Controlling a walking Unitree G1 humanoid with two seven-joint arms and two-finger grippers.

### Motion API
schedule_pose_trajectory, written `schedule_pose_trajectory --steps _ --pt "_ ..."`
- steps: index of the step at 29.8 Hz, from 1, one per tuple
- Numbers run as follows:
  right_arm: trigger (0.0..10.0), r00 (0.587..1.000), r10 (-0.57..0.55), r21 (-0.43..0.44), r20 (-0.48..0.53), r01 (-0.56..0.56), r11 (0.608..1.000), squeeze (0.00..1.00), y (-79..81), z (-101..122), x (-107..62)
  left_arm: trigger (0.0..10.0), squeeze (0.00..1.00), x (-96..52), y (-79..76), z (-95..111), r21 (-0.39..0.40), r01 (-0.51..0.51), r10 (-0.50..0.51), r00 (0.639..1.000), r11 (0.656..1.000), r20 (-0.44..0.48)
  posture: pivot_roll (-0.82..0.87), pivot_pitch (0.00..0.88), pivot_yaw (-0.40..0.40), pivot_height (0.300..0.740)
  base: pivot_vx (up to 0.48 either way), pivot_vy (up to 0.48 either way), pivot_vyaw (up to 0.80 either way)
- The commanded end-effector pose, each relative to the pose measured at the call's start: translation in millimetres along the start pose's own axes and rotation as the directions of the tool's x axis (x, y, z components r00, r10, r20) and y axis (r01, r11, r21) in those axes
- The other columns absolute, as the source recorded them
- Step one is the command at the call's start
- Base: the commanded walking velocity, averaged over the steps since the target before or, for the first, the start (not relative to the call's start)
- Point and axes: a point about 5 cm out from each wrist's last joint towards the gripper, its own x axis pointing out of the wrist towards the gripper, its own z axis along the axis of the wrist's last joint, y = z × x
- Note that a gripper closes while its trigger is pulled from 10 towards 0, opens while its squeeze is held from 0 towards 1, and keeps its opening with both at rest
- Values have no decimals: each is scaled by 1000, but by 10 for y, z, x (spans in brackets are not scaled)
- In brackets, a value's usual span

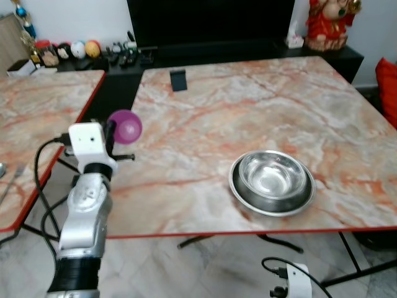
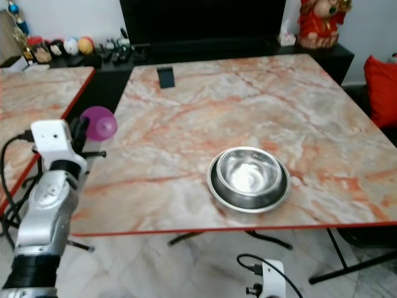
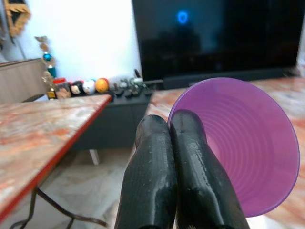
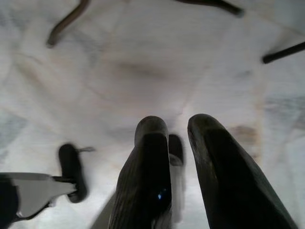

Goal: Setting the table

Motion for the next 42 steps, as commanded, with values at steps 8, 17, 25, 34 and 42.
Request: schedule_pose_trajectory --steps 8,17,25,34,42 --pt "10000 1000 -4 -16 5 4 1000 0 -35 8 -4 10000 0 4 152 24 60 -1 1 1000 998 12 -63 0 59 740 0 -376 0" --pt "10000 1000 -6 -17 9 6 1000 0 -46 23 -3 10000 0 75 127 -42 -56 50 -53 997 997 -54 -63 0 49 740 0 0 0" --pt "10000 1000 -6 -8 8 6 1000 0 -43 27 -2 10000 0 108 127 -2 -80 72 -76 996 994 -48 -63 0 50 740 0 0 0" --pt "10000 1000 1 9 9 -1 1000 0 -38 25 -2 10000 0 138 91 11 -86 83 -87 995 993 -51 -62 0 48 740 131 0 0" --pt "10000 1000 7 0 10 -7 1000 0 -34 24 -2 10000 0 138 65 2 -90 85 -90 994 992 -54 -66 0 49 740 327 0 -335"
